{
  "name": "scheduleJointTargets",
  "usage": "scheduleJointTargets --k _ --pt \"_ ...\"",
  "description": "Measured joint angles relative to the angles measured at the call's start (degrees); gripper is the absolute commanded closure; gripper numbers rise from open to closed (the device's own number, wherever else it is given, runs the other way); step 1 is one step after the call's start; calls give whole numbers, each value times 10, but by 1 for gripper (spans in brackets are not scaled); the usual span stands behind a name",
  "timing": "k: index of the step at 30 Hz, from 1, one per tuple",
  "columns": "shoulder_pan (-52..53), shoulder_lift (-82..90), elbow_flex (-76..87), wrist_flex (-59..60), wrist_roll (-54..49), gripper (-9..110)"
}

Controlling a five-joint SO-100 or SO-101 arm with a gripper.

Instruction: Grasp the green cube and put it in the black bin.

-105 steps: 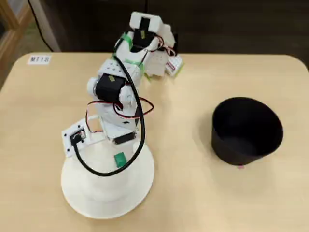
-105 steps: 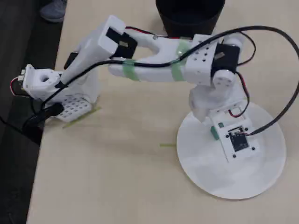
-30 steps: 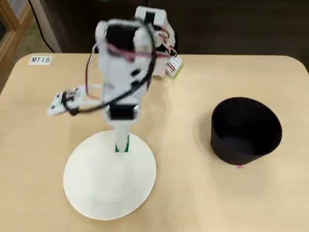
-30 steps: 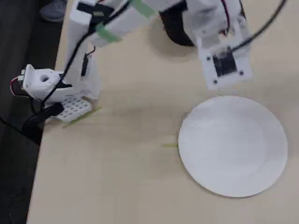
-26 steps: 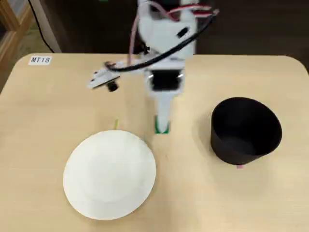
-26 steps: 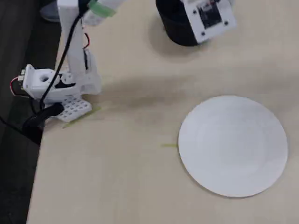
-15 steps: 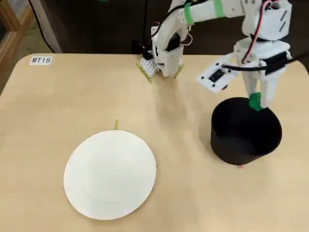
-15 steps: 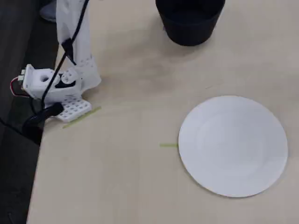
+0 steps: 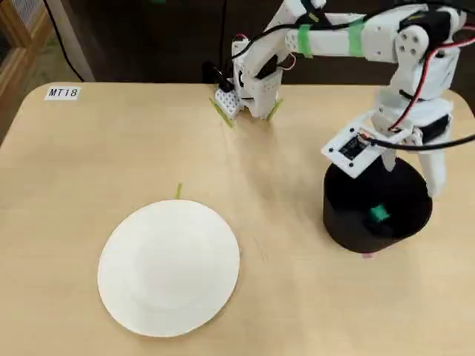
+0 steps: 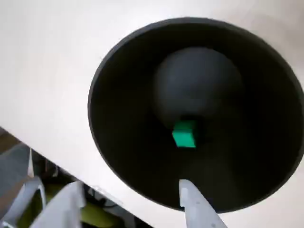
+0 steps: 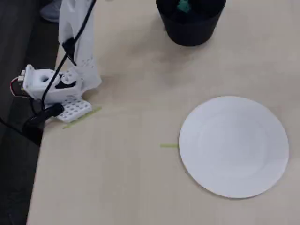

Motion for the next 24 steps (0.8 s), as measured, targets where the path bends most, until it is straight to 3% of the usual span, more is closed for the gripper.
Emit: scheduleJointTargets --k 3,8,11,16,20,24 --pt "54 12 6 18 -4 102" --pt "257 198 155 -25 -40 102" --pt "320 411 371 -150 -22 102" --pt "337 835 827 -349 1 102" --pt "365 994 1107 -453 -4 102" --pt "392 1121 1278 -476 -19 102"
